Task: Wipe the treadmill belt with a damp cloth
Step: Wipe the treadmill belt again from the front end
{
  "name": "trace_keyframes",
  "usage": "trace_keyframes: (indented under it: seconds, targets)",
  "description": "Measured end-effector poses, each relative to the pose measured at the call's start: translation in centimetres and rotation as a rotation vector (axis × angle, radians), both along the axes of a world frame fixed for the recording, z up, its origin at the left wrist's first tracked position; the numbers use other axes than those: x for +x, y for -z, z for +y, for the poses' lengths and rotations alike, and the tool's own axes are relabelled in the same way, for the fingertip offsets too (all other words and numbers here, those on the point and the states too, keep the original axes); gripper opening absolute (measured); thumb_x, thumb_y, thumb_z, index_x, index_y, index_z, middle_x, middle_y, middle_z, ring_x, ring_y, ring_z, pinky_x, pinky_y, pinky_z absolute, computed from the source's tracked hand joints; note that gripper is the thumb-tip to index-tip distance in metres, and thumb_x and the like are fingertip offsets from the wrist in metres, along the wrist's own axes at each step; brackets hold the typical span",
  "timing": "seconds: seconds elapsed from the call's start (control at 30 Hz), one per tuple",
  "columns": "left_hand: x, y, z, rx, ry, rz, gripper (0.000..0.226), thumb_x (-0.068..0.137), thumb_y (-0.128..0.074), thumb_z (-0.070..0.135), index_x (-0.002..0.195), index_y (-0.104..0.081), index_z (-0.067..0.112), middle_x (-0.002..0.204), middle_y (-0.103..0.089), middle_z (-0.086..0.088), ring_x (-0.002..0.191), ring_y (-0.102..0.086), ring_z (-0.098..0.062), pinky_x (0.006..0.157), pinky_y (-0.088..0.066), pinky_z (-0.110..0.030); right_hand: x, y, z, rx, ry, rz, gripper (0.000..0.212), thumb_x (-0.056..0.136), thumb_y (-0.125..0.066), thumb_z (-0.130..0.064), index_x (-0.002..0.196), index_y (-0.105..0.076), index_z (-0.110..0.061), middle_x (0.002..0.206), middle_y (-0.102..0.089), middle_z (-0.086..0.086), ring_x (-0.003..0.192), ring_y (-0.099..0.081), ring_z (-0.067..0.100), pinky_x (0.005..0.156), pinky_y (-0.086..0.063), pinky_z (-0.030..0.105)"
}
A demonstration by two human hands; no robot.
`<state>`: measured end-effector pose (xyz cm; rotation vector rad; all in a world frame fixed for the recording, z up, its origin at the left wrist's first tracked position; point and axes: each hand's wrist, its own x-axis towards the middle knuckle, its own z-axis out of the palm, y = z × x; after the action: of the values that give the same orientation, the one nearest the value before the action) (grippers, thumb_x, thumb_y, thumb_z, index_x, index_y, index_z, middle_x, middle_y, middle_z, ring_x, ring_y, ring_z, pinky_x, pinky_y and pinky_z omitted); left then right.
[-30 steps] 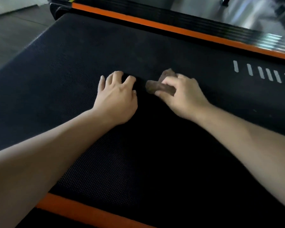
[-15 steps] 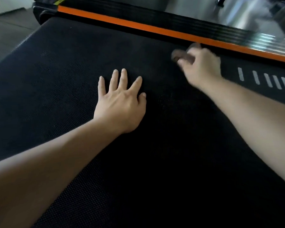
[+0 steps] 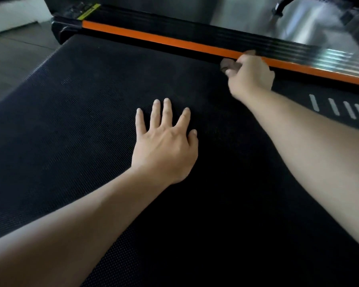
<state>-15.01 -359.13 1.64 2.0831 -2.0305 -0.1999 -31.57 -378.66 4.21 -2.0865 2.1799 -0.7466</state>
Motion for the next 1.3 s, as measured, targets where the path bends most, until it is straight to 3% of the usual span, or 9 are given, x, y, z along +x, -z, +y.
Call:
trace_keyframes:
  seconds: [0.17,0.3,0.37,0.53,0.7,0.9,1.03,1.1,1.3]
  targets:
    - [0.0,0.0,-0.2,-0.004,-0.001,0.004,0.061,0.105,-0.022,0.051,0.162,-0.019,0.031,0.172,-0.004,-0.014,0.159,0.007,-0.03,0.125,0.008,-0.058,-1.3,0.0,1.5,0.027,-0.26,0.089,0.024,0.091,-0.063,-0.049,0.101,-0.067,-0.028,0.094,-0.063,0.0,0.088,-0.055,0.025,0.093,-0.047,0.045]
    - [0.0,0.2,-0.2,-0.008,-0.007,0.003,0.061,0.105,-0.022,0.052,0.162,-0.019,0.031,0.172,-0.003,-0.013,0.159,0.008,-0.03,0.125,0.008,-0.057,-4.9,-0.9,-0.2,0.001,-0.003,0.05,0.024,0.093,-0.059,-0.048,0.099,-0.066,-0.027,0.102,-0.069,0.004,0.106,-0.062,0.035,0.101,-0.045,0.049]
    - [-0.1,0.2,-0.2,-0.019,-0.007,-0.001,0.061,0.105,-0.023,0.051,0.162,-0.02,0.03,0.172,-0.005,-0.014,0.159,0.006,-0.03,0.125,0.007,-0.058,-5.1,-0.7,0.5,0.003,0.036,0.022,0.02,0.094,-0.059,-0.046,0.096,-0.063,-0.027,0.1,-0.067,0.002,0.105,-0.061,0.035,0.1,-0.044,0.049]
    - [0.0,0.1,-0.2,0.002,-0.009,-0.008,0.061,0.105,-0.023,0.051,0.161,-0.02,0.03,0.172,-0.005,-0.014,0.159,0.007,-0.03,0.125,0.007,-0.058,-4.7,0.4,4.2,0.031,-0.274,0.047,0.022,0.091,-0.063,-0.049,0.095,-0.064,-0.028,0.092,-0.067,0.005,0.088,-0.063,0.033,0.086,-0.051,0.046]
    - [-0.1,0.2,-0.2,-0.007,-0.008,-0.002,0.061,0.104,-0.023,0.052,0.162,-0.02,0.031,0.172,-0.005,-0.013,0.159,0.006,-0.03,0.126,0.007,-0.057,-7.6,-1.5,2.0,0.031,0.082,0.021,0.023,0.095,-0.058,-0.045,0.104,-0.064,-0.024,0.111,-0.068,0.008,0.11,-0.06,0.037,0.104,-0.043,0.048]
    - [0.0,0.1,-0.3,0.014,-0.012,-0.011,0.061,0.105,-0.023,0.052,0.161,-0.02,0.031,0.172,-0.004,-0.013,0.159,0.007,-0.029,0.125,0.007,-0.057,-7.4,0.0,6.8,0.055,-0.296,0.054,0.023,0.09,-0.064,-0.047,0.098,-0.068,-0.026,0.097,-0.066,0.007,0.087,-0.062,0.031,0.082,-0.051,0.043]
    - [0.0,0.3,-0.3,0.008,-0.011,-0.017,0.061,0.104,-0.022,0.053,0.161,-0.02,0.032,0.172,-0.005,-0.012,0.159,0.006,-0.029,0.126,0.006,-0.057,-10.3,-1.3,3.9,0.014,0.022,0.061,0.026,0.092,-0.059,-0.047,0.101,-0.066,-0.023,0.1,-0.067,0.008,0.102,-0.063,0.039,0.093,-0.049,0.046]
    - [0.1,0.3,-0.4,0.011,-0.016,-0.022,0.061,0.104,-0.022,0.054,0.161,-0.02,0.032,0.172,-0.005,-0.012,0.159,0.006,-0.028,0.126,0.006,-0.057,-10.0,-1.3,4.0,0.008,0.058,0.029,0.022,0.093,-0.059,-0.043,0.103,-0.066,-0.024,0.105,-0.067,0.007,0.106,-0.062,0.038,0.095,-0.047,0.045]
    - [0.1,0.2,-0.4,0.035,-0.019,-0.021,0.062,0.103,-0.023,0.054,0.161,-0.02,0.033,0.172,-0.005,-0.012,0.159,0.006,-0.028,0.126,0.006,-0.057,-8.5,-0.5,12.6,0.083,-0.343,0.03,0.014,0.091,-0.067,-0.039,0.096,-0.066,-0.026,0.091,-0.059,0.001,0.083,-0.057,0.024,0.082,-0.045,0.04]
